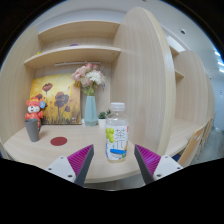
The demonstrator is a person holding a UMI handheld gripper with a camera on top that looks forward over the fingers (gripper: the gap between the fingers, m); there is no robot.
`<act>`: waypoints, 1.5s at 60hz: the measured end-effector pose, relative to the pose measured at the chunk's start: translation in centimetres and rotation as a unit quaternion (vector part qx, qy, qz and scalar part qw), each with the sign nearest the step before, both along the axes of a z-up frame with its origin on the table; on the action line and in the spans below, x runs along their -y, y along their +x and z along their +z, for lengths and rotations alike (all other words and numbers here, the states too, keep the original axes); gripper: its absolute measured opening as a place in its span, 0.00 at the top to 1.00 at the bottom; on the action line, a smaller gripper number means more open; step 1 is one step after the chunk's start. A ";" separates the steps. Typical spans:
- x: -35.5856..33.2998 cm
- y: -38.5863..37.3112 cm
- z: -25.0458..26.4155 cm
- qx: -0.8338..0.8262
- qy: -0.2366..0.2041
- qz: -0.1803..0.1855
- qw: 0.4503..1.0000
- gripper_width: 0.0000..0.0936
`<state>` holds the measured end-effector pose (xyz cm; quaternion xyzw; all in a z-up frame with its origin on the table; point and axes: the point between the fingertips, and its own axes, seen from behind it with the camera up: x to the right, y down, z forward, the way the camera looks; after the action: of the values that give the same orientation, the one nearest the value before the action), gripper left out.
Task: Pour water
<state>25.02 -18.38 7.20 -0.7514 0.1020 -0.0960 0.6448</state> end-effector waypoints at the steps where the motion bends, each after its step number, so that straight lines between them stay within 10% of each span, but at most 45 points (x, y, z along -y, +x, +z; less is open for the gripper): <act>1: -0.3 0.3 0.0 0.002 0.001 -0.001 1.000 0.10; 21: -7.7 3.2 0.0 0.023 0.005 0.012 1.000 0.12; 50: -10.1 3.8 0.2 0.014 0.020 -0.003 1.000 0.61; 90: -19.2 -15.3 10.0 0.468 -0.009 0.105 0.877 0.61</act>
<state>9.75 0.85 17.24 -0.6311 -0.2923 -0.3690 0.6166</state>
